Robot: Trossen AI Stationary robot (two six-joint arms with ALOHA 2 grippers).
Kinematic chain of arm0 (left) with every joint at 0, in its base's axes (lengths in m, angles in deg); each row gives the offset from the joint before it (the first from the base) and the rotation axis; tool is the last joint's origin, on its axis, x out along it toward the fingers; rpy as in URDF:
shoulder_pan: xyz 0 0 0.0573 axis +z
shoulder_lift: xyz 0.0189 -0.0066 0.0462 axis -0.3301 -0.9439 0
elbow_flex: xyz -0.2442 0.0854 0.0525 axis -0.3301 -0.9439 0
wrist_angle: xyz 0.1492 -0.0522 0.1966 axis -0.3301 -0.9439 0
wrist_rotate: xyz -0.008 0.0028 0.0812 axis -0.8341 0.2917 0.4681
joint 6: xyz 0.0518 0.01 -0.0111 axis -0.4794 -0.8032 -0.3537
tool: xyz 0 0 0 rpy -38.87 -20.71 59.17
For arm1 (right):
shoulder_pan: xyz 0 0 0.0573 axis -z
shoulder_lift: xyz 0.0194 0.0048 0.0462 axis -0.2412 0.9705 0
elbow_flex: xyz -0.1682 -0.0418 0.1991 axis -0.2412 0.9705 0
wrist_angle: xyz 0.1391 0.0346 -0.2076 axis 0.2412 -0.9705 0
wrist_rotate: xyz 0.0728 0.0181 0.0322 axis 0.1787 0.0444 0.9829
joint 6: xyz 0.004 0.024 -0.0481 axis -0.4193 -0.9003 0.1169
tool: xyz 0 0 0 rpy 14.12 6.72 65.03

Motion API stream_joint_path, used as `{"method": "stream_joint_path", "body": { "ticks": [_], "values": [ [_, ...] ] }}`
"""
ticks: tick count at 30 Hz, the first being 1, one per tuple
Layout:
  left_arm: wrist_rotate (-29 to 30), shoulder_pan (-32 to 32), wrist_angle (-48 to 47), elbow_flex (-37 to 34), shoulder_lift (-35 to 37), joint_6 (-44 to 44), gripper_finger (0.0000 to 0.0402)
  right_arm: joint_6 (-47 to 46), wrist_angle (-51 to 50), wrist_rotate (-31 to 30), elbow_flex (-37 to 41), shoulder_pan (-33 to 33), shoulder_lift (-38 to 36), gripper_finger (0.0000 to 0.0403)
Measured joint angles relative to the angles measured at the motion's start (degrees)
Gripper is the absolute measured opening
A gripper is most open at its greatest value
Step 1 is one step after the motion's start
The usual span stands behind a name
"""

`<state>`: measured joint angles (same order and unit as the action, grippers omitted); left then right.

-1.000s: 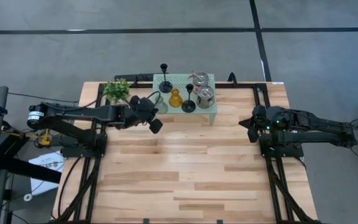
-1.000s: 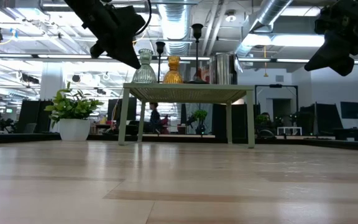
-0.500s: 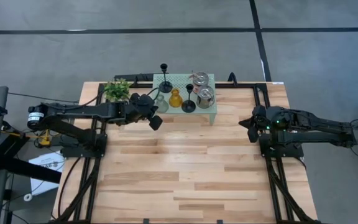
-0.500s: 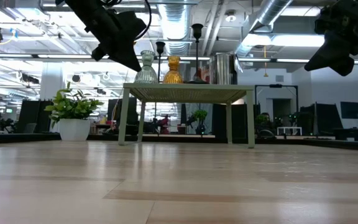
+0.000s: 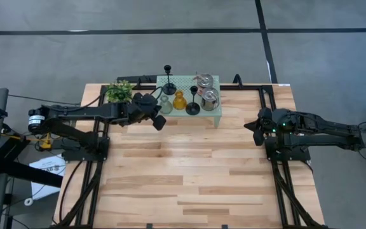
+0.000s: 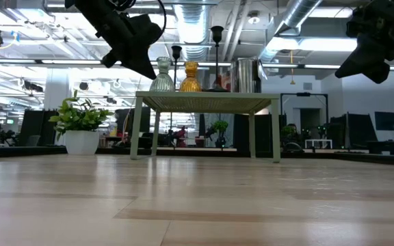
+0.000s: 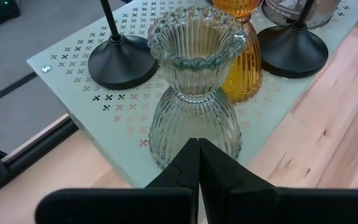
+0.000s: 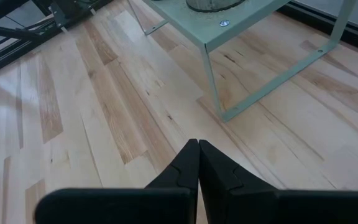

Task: Pick & Place candle stick holders
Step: Put the green glass candle holder on the shelf, then return to Home Position

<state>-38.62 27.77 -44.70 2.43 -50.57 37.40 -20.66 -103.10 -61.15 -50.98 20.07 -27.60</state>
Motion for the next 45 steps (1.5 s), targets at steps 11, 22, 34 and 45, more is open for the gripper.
{"method": "stream_joint_path", "body": {
  "ticks": [11, 22, 34, 45],
  "values": [
    [-4.1, -0.2, 5.2, 0.0, 1.7, -5.3, 0.0001, 0.0, 0.0, 0.0, 0.0, 0.0, 0.0, 0.0000],
    [-17.7, -0.4, 5.9, 0.0, 10.7, -8.8, 0.0001, 0.1, 1.1, 2.7, 0.0, 0.0, 0.0, 0.0000],
    [-33.9, -0.4, 5.5, 0.0, 17.8, -13.0, 0.0004, 19.7, 22.7, 16.3, 0.0, 0.0, -0.1, 0.0000],
    [-35.2, -1.0, 6.1, 0.0, 20.5, -7.8, 0.0004, 19.3, 24.6, 18.1, -4.2, 0.0, -0.1, 0.0000]
  ]
}}
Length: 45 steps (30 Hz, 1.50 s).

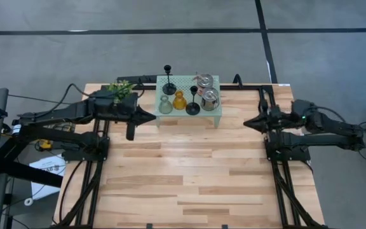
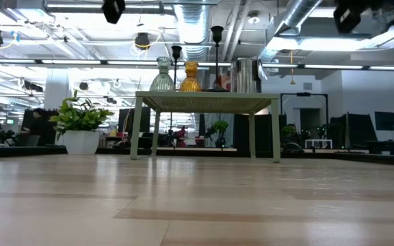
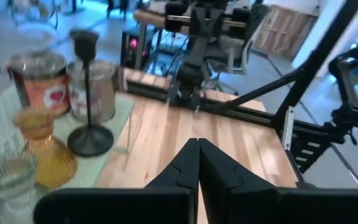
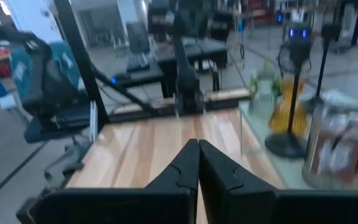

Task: Pick & Place candle stick holders
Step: Return to Home Position

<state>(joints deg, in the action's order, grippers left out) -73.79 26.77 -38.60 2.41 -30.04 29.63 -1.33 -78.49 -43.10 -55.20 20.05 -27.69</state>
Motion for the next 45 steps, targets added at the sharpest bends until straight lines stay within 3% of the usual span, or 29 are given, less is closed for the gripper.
{"method": "stream_joint_path", "body": {
  "ticks": [10, 17, 24, 33, 45],
  "values": [
    [0.0, -6.4, -0.7, 0.0, 9.8, -10.0, 0.0003, 5.5, -2.4, 1.6, -8.2, -0.1, -1.9, 0.0000],
    [3.6, -6.9, -8.1, 0.0, 16.3, -9.8, 0.0003, 5.6, -6.2, 3.1, -8.4, -0.1, -5.2, 0.0000],
    [-0.2, -6.9, -10.6, 0.0, 21.4, -9.8, 0.0003, 4.3, -8.2, 3.1, -8.4, -0.1, -12.1, 0.0000],
    [0.6, -6.9, -16.7, 0.0, 28.6, -9.6, 0.0002, -0.9, -16.1, -2.9, -8.5, 0.0, -21.0, 0.0000],
    [3.3, -6.9, -22.0, -0.6, 39.9, -11.1, 0.0002, 0.1, -18.0, -5.0, -9.0, 0.0, -21.0, 0.0000]
  ]
}}
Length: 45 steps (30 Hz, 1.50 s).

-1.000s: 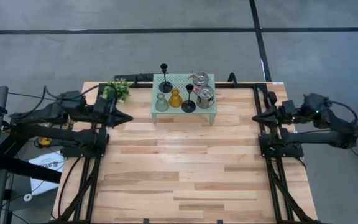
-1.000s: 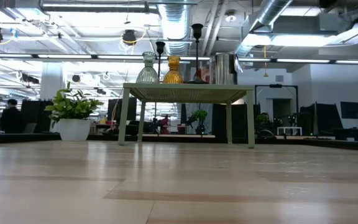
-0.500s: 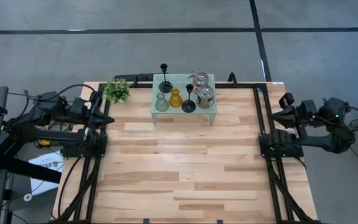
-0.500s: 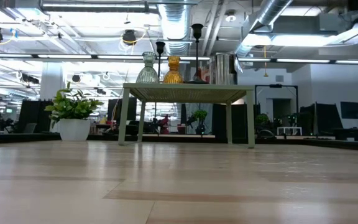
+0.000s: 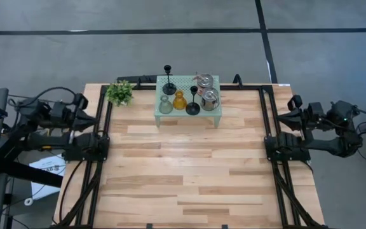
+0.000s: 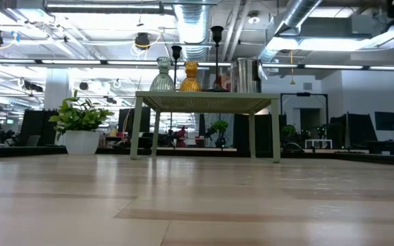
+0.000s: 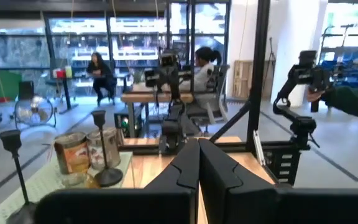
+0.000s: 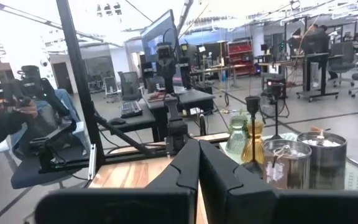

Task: Pick & Place candle stick holders
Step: Return to Home Position

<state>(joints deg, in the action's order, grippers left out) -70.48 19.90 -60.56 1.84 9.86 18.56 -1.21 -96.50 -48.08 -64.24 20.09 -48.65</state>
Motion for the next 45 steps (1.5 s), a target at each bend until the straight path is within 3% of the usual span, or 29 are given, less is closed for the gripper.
{"method": "stream_joint_path", "body": {
  "ticks": [6, 12, 22, 28, 32, 45],
  "values": [
    [0.0, 0.0, -4.7, -2.4, 1.2, 0.0, 0.0002, 0.0, 0.3, -0.1, 0.0, 0.0, 0.0, 0.0000],
    [-0.1, 0.0, -3.1, -9.4, 1.6, 2.8, 0.0002, 0.1, 0.3, -1.1, 1.5, 0.0, 0.0, 0.0000],
    [-0.5, 0.0, 24.7, -32.5, 1.5, 3.2, 0.0002, -1.9, 12.4, -1.1, 15.4, 0.0, 0.0, 0.0000],
    [-0.7, 0.0, 35.8, -42.1, 1.5, 7.8, 0.0002, -2.0, 19.1, -0.6, 22.9, 0.0, -0.1, 0.0000],
    [-0.7, 0.0, 41.1, -45.7, 1.6, 8.4, 0.0003, -2.0, 22.8, -0.6, 26.5, 0.0, -0.1, 0.0000],
    [-0.4, 0.0, 44.6, -50.5, 1.1, 6.7, 0.0003, -1.4, 35.2, -2.5, 40.9, -0.1, -0.1, 0.0000]
  ]
}}
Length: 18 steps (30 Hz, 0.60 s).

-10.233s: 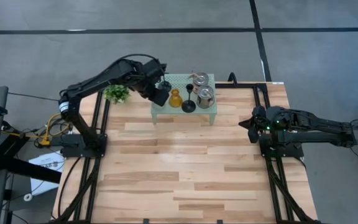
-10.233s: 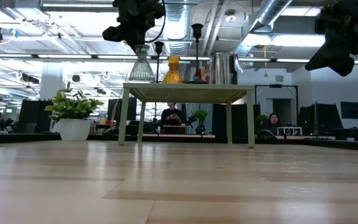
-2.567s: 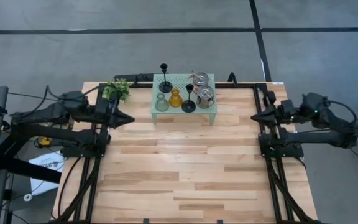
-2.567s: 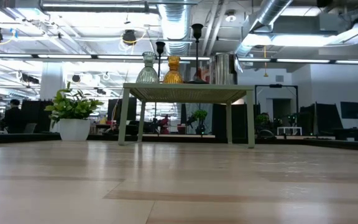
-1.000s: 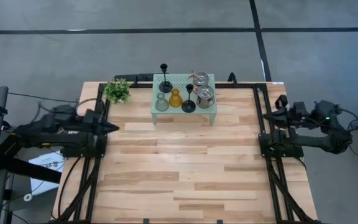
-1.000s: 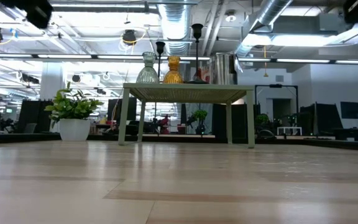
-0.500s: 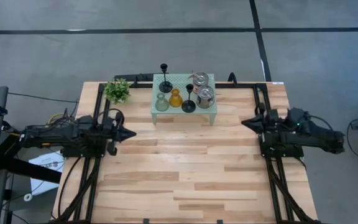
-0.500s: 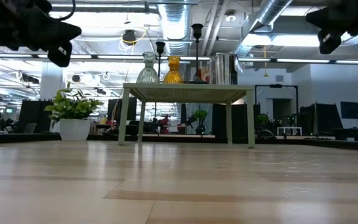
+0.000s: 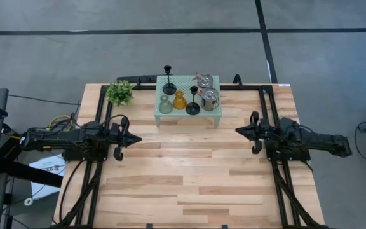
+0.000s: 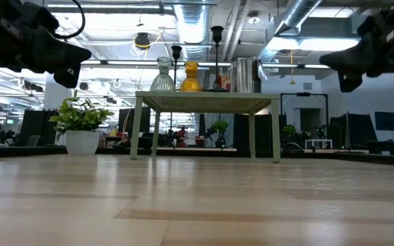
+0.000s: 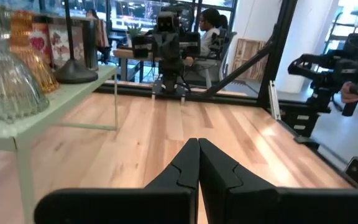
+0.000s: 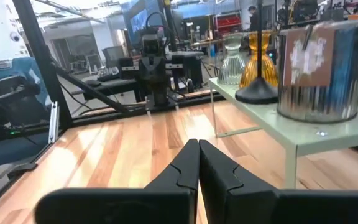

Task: Pick & Place candle stick holders
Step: Return to Home Position

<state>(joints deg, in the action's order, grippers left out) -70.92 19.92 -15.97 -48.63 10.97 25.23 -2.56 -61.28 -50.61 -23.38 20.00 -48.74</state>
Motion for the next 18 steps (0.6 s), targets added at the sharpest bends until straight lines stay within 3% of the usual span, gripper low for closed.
{"method": "stream_joint_path", "body": {
  "ticks": [10, 18],
  "values": [
    [1.4, 0.0, 0.0, 0.0, 0.0, -2.8, 0.0003, 7.7, 3.7, 0.0, 2.8, 0.0, 0.0, 0.0000],
    [1.5, 0.0, 0.0, 0.0, 0.0, -2.6, 0.0006, 5.1, 3.6, 0.0, 2.8, 0.0, 0.1, 0.0000]
  ]
}}
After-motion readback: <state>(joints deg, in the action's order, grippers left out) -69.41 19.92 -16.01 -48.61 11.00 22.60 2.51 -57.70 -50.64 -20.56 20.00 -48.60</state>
